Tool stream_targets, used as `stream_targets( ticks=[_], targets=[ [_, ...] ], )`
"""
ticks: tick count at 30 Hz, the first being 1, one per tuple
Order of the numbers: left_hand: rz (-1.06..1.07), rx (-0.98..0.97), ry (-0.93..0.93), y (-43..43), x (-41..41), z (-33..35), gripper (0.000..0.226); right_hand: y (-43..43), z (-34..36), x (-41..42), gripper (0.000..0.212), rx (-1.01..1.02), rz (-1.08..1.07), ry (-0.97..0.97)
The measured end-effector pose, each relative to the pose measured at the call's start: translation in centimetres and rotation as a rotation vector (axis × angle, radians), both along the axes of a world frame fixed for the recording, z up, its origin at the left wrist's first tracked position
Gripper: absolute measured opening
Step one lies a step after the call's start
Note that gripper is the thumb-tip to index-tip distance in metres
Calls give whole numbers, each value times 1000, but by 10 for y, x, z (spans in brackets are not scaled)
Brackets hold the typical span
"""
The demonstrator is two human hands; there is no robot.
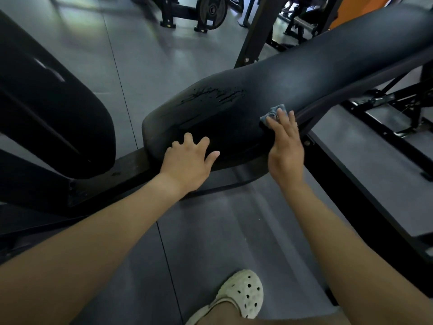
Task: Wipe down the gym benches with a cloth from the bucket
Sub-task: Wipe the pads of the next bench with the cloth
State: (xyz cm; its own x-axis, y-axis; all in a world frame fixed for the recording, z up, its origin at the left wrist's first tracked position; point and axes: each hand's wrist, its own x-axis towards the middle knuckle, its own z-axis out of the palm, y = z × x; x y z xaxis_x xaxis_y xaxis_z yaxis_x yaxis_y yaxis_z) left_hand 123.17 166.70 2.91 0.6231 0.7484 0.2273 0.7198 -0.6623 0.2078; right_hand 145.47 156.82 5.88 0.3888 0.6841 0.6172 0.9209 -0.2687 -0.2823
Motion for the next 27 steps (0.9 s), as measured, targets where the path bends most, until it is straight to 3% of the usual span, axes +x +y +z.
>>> stream_targets(
  ticks=[3, 6, 12, 20, 27],
  targets=[
    [13, 28, 35, 0, 8, 3, 53, 0, -23, -34, 65, 58, 4, 31],
    [23, 39, 49, 0, 13, 4, 51, -11, -42, -53, 62, -11, 86, -16],
    [22, 72, 58, 1, 14, 1, 49, -11, -24, -15, 53, -98, 195, -188],
    [0, 62, 16, 3, 11, 3, 51, 11, -4, -12, 46, 100, -59, 77],
    [13, 109, 30, 3, 13, 0, 50, -14, -55, -72, 64, -19, 129, -76]
  ],
)
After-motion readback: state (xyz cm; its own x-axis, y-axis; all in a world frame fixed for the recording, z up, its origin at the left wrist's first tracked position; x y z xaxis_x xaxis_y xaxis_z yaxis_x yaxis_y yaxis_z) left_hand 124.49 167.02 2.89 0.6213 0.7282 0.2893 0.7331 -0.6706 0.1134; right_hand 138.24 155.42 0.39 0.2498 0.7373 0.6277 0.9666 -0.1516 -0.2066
